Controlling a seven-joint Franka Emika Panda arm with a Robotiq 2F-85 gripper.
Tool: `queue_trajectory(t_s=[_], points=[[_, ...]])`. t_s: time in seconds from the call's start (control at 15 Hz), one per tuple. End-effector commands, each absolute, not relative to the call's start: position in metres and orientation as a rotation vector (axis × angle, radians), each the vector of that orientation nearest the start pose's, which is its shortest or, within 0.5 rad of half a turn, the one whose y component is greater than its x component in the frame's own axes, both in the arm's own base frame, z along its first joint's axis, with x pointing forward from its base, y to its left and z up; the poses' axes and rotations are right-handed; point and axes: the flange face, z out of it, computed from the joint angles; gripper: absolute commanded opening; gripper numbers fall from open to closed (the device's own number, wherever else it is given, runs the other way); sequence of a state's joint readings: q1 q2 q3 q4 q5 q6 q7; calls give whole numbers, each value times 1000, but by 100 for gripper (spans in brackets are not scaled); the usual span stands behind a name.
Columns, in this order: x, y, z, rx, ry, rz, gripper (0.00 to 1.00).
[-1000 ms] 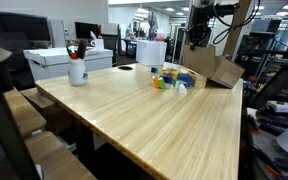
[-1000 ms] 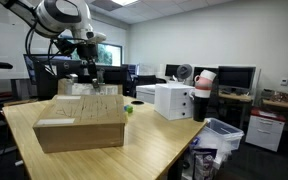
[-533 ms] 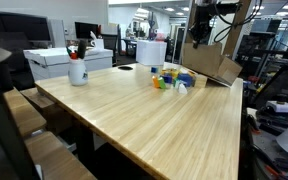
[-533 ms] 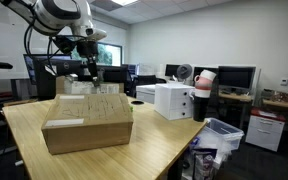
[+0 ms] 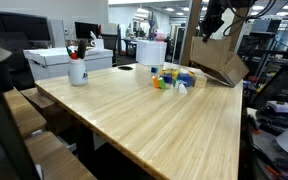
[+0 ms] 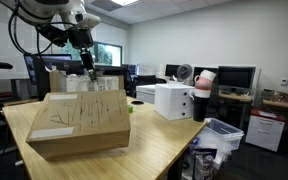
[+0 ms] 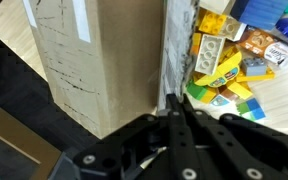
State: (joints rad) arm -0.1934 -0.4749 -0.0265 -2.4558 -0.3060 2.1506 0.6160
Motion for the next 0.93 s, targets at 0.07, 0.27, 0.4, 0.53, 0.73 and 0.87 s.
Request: queue_trajectory(t_s=[0.07, 0.27, 0.4, 0.53, 0.73, 0.87], points=[[371, -111, 500, -3074, 1226, -473, 1], [354, -114, 512, -3057, 1140, -549, 1], [347, -114, 518, -3057, 1077, -590, 1], [339, -113, 524, -3056, 1001, -612, 1], [329, -112, 536, -3028, 901, -627, 1], [325, -113, 541, -3001, 870, -621, 1]])
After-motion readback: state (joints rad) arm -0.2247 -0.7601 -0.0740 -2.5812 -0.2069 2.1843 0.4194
